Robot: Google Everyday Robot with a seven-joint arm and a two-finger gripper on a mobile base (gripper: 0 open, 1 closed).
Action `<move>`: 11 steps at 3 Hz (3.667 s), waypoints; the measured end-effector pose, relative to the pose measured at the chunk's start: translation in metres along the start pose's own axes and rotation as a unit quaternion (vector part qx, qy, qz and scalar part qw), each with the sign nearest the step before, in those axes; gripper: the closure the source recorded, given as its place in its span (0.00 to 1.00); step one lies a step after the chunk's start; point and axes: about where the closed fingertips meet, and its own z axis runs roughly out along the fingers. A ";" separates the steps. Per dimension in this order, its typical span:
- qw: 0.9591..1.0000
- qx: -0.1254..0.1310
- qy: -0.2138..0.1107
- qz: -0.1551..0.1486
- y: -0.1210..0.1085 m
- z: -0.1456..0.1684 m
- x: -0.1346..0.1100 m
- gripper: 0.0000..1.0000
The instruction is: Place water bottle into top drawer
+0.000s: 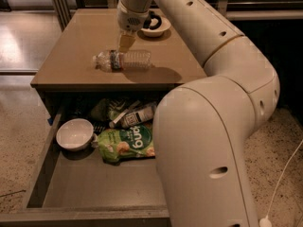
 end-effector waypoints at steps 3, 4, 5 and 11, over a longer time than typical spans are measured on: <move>1.000 0.000 0.000 0.000 0.000 0.001 0.000 0.07; 1.000 0.000 0.000 0.000 0.000 0.001 0.000 0.00; 1.000 -0.009 0.001 -0.004 0.002 0.013 -0.003 0.00; 0.999 -0.045 0.003 -0.009 0.027 0.049 0.000 0.38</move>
Offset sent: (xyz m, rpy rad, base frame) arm 0.0001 0.0004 -0.0010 -0.0003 0.0008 0.0003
